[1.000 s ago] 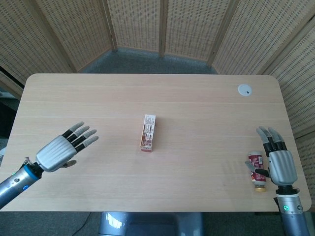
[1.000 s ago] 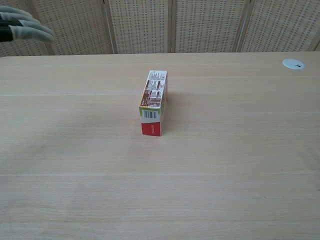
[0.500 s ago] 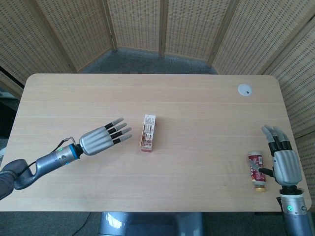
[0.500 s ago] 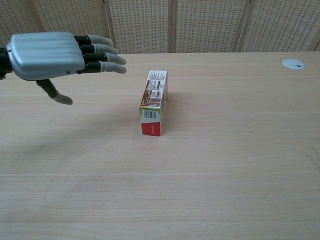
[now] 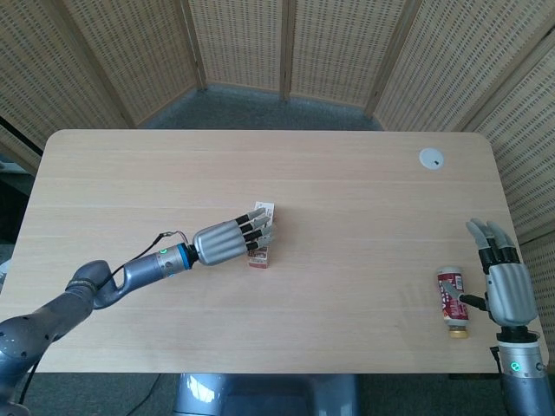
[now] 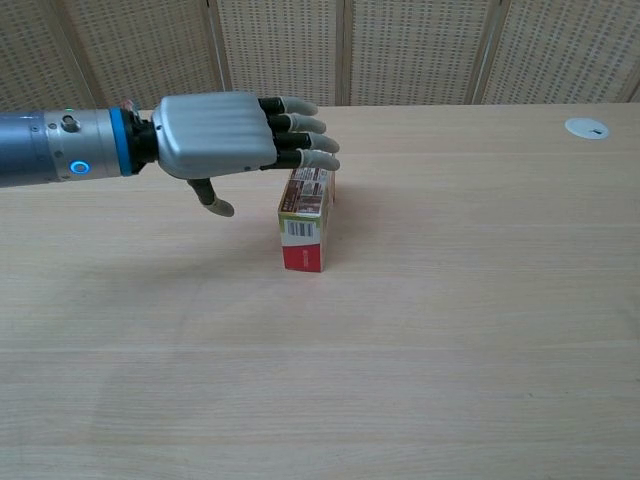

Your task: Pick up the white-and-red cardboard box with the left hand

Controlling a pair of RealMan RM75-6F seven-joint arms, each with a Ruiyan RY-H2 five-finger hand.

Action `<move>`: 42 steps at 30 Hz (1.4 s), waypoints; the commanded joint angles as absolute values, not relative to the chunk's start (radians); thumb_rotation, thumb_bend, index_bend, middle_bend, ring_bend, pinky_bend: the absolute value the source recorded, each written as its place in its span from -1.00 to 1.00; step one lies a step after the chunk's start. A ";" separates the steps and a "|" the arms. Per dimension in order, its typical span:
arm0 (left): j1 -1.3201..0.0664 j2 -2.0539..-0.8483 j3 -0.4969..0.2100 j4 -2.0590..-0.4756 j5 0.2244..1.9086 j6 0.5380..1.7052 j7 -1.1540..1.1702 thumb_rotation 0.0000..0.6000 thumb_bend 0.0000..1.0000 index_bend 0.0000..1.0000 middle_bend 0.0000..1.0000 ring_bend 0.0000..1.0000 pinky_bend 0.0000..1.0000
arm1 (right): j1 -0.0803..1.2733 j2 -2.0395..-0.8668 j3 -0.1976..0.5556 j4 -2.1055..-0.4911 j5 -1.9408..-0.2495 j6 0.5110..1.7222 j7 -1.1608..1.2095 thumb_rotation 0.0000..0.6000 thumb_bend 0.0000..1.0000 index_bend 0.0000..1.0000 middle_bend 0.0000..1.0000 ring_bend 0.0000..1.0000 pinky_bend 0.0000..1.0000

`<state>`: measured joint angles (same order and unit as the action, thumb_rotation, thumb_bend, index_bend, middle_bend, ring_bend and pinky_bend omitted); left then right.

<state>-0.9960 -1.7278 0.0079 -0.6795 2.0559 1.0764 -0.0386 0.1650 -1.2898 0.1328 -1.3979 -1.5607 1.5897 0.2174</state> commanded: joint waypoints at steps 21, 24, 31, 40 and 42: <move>-1.062 -1.987 0.078 -0.374 1.934 1.175 -0.057 1.00 -0.74 0.71 0.50 0.34 0.71 | 0.158 -1.268 0.137 -1.426 -1.564 1.602 0.253 1.00 -1.00 -0.84 -0.82 -1.00 -0.76; -1.070 -1.939 0.070 -0.424 1.919 1.223 -0.031 1.00 -0.74 0.71 0.50 0.34 0.71 | 0.158 -1.267 0.135 -1.430 -1.564 1.600 0.255 1.00 -1.00 -0.84 -0.82 -1.00 -0.76; -1.081 -1.741 0.038 -0.675 1.894 1.314 0.072 1.00 -0.74 0.71 0.51 0.34 0.71 | 0.159 -1.268 0.130 -1.438 -1.574 1.599 0.246 1.00 -1.00 -0.82 -0.82 -1.00 -0.76; -1.052 -1.374 0.013 -1.160 1.869 1.306 0.306 1.00 -0.74 0.70 0.50 0.34 0.71 | 0.157 -1.262 0.126 -1.464 -1.592 1.613 0.239 1.00 -1.00 -0.81 -0.82 -1.00 -0.76; -1.037 -1.320 0.011 -1.221 1.861 1.303 0.334 1.00 -0.74 0.70 0.50 0.34 0.71 | 0.156 -1.261 0.124 -1.469 -1.594 1.615 0.237 1.00 -1.00 -0.81 -0.82 -1.00 -0.76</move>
<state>-1.0617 -1.4481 0.0252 -1.0855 1.8823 1.3054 0.2424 0.1560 -1.2617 0.1244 -1.4689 -1.5943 1.6144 0.2368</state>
